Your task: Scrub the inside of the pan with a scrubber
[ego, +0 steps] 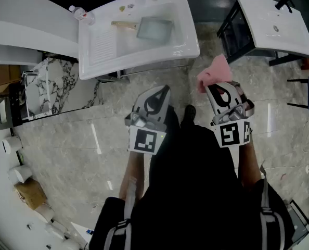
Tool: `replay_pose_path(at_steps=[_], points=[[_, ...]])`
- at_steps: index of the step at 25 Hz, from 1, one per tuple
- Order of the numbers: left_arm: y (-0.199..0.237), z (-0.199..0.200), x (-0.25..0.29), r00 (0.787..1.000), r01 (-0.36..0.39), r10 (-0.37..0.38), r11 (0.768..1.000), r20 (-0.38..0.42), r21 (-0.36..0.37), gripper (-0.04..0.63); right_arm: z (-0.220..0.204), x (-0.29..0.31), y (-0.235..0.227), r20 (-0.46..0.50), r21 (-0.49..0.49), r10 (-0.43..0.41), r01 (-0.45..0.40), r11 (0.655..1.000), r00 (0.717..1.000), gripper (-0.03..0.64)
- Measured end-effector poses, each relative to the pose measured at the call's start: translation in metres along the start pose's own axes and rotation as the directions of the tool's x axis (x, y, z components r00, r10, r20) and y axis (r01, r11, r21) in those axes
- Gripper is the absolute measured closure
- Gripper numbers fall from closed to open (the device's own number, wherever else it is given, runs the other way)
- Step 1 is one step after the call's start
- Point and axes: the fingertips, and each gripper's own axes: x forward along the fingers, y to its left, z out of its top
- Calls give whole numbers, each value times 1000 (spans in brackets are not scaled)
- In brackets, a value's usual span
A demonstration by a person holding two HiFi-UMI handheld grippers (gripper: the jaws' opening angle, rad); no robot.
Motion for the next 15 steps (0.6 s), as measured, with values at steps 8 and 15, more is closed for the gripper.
replay_pose_path(at_steps=[8,15], points=[[-11,-2,-8,1000,-15,15,1000,-10,-8,560,-2,-9,5,3,-8,9,-9,1000,1000,578],[-18,-6,-11,999,-29,28,999,-28,-43,560,1,-15,5,26,1,7,-7,1000,1000,578]])
